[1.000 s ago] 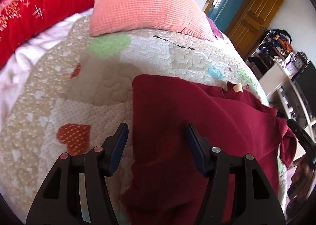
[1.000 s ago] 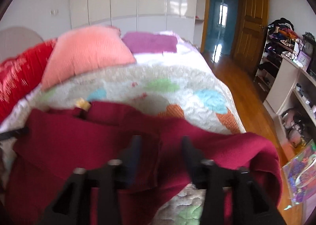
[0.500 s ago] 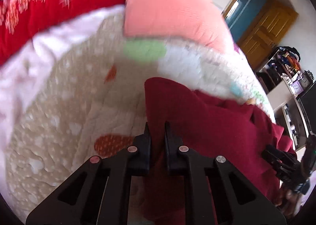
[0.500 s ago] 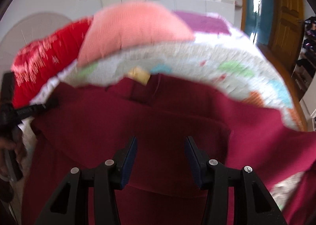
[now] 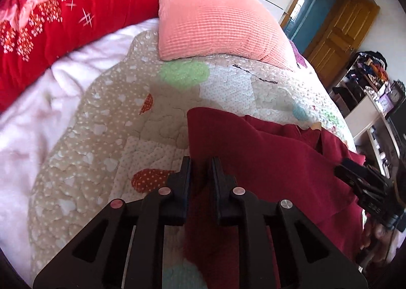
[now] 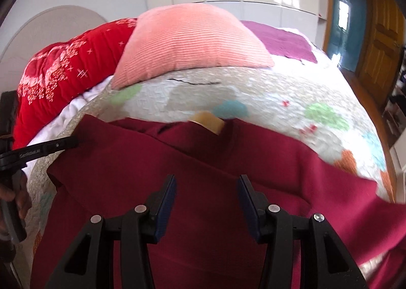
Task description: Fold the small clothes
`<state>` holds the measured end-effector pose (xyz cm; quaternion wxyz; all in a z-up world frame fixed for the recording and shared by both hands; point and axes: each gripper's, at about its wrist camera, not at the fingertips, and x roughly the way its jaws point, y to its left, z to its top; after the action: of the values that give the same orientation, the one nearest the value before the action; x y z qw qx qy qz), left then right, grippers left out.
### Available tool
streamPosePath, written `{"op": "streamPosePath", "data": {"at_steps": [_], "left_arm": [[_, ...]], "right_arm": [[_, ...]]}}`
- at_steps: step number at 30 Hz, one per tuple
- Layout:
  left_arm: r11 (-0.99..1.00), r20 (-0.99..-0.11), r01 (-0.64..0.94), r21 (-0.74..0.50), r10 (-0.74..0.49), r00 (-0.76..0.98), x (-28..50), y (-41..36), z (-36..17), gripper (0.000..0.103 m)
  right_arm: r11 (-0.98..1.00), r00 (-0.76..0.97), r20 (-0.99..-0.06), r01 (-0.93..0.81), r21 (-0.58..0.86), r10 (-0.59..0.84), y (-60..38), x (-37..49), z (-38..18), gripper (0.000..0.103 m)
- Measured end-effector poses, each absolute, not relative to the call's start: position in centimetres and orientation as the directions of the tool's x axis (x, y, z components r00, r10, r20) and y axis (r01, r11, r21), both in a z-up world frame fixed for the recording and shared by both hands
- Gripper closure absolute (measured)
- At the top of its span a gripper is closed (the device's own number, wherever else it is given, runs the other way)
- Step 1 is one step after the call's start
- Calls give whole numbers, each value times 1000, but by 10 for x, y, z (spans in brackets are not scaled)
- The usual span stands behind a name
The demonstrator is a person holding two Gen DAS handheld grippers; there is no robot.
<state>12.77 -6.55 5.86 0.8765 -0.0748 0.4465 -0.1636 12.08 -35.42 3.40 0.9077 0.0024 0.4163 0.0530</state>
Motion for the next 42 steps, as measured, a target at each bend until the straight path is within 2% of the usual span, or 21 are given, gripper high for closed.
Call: {"op": "streamPosePath", "data": {"at_steps": [3,5,7,11,13,17,22,24,42], "left_arm": [[935,-760,242,-257,-351,546,116,-69,58,87],[939,-768,257,-229,-337,545,108,-74,54,72],[956,-787,251,-149,-268,555,104,-82,47,68],[965,-792,234,-122,-237,563,102,-82,34,66],[966,-790,230,-121,-234,567,101,-82,34,66],[968,-785,231,-100,-219,579,94,-87,39,66],[971,-771,233,-59,-193,607,82,-97,52,66],[970,-761,235,-63,-199,617,76,-98,58,66],[976,-740,211,-61,-186,646,45,-124,71,66]], "right_arm": [[992,633,-768,-120,26,97,-334,135,23,56],[993,613,-787,-120,-3,72,-324,146,11,56],[991,586,-810,-121,-57,25,-316,156,-4,56],[992,599,-800,-115,-57,24,-319,149,4,56],[993,612,-789,-113,-25,50,-329,132,16,56],[995,644,-765,-89,-54,16,-349,89,32,55],[1000,576,-817,21,-6,-17,-383,74,4,55],[999,587,-809,30,34,10,-390,74,-5,55],[997,601,-799,70,37,-12,-396,33,16,55]]}}
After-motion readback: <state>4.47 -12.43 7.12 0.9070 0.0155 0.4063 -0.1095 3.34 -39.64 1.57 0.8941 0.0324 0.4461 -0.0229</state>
